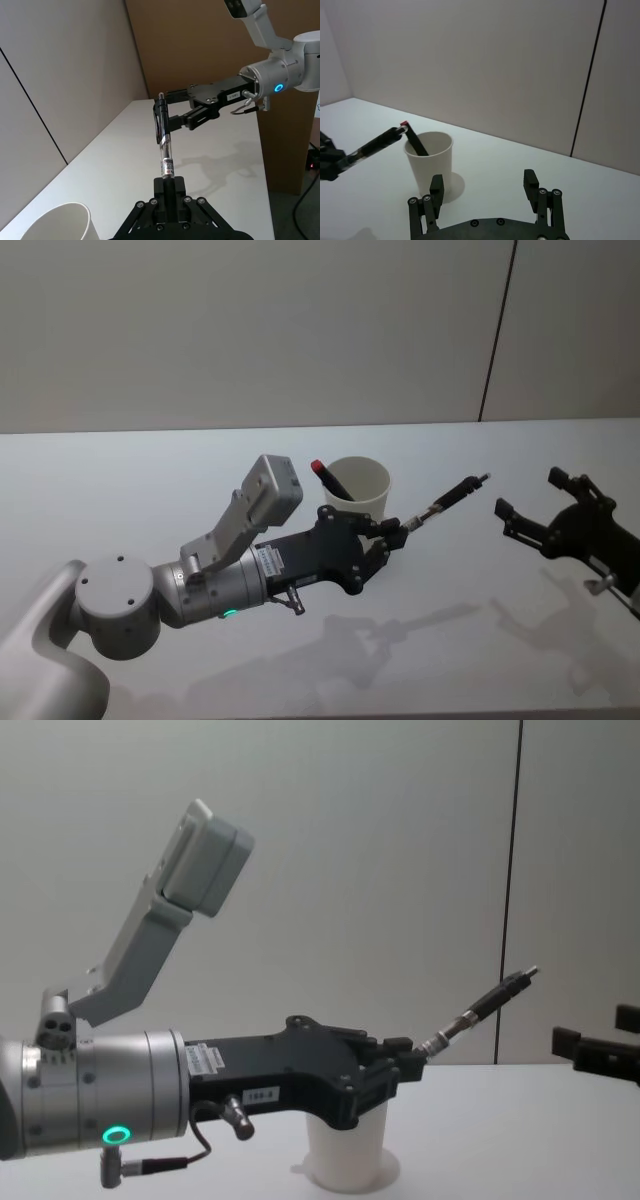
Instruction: Place the pen into the pen holder.
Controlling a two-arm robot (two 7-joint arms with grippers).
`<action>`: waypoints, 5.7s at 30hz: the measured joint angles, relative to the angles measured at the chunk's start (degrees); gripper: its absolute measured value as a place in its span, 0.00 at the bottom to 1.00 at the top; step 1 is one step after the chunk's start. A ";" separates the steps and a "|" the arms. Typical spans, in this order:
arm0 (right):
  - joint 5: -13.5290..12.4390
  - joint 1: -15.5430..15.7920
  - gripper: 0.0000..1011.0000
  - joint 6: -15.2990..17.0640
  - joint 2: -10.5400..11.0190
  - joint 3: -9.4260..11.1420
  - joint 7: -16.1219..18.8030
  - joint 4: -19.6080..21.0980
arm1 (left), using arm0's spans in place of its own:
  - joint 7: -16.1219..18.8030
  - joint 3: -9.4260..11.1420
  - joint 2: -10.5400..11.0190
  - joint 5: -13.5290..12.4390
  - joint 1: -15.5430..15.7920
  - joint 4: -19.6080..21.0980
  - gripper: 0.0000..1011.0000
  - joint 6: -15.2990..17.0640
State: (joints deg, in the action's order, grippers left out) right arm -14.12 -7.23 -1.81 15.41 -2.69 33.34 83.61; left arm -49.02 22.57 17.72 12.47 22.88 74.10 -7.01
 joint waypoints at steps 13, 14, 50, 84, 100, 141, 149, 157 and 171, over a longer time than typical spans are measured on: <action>-6.31 2.24 0.99 1.78 1.85 0.82 8.06 1.09 | -0.03 0.00 0.00 0.00 0.02 -0.01 0.13 0.01; -6.77 2.38 0.99 1.99 1.96 0.89 8.46 1.15 | -0.03 0.00 0.00 0.00 0.02 -0.01 0.13 0.01; -22.70 2.89 0.99 13.87 1.29 -1.04 11.04 4.11 | -0.03 0.00 0.00 -0.01 0.01 0.00 0.13 0.01; -29.69 2.22 0.99 20.54 -1.60 -4.53 -0.87 6.88 | -0.02 0.00 0.00 -0.01 0.01 0.00 0.13 0.01; -32.72 2.14 0.62 20.38 -1.70 -4.98 -2.26 6.94 | -0.03 0.00 0.00 -0.01 0.01 0.00 0.13 0.00; -36.38 1.77 0.13 17.14 -0.62 -6.18 -1.35 6.34 | -0.03 -0.01 0.00 0.00 0.01 0.00 0.86 0.00; -32.65 0.30 0.13 15.05 0.09 -6.24 -0.51 5.18 | -0.03 0.00 0.00 0.00 0.01 0.00 0.99 0.01; -29.37 -2.80 0.13 13.30 0.57 -5.96 0.87 3.05 | -0.03 -0.01 0.00 -0.01 0.01 0.00 0.99 0.01; -25.20 -11.34 0.13 12.73 0.13 -6.05 5.82 -4.10 | -0.02 0.00 0.00 -0.01 0.01 0.00 0.99 0.01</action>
State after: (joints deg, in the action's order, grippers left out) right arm -39.32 -18.57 10.91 15.54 -8.75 39.16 79.51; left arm -49.04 22.56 17.72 12.46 22.89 74.09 -7.00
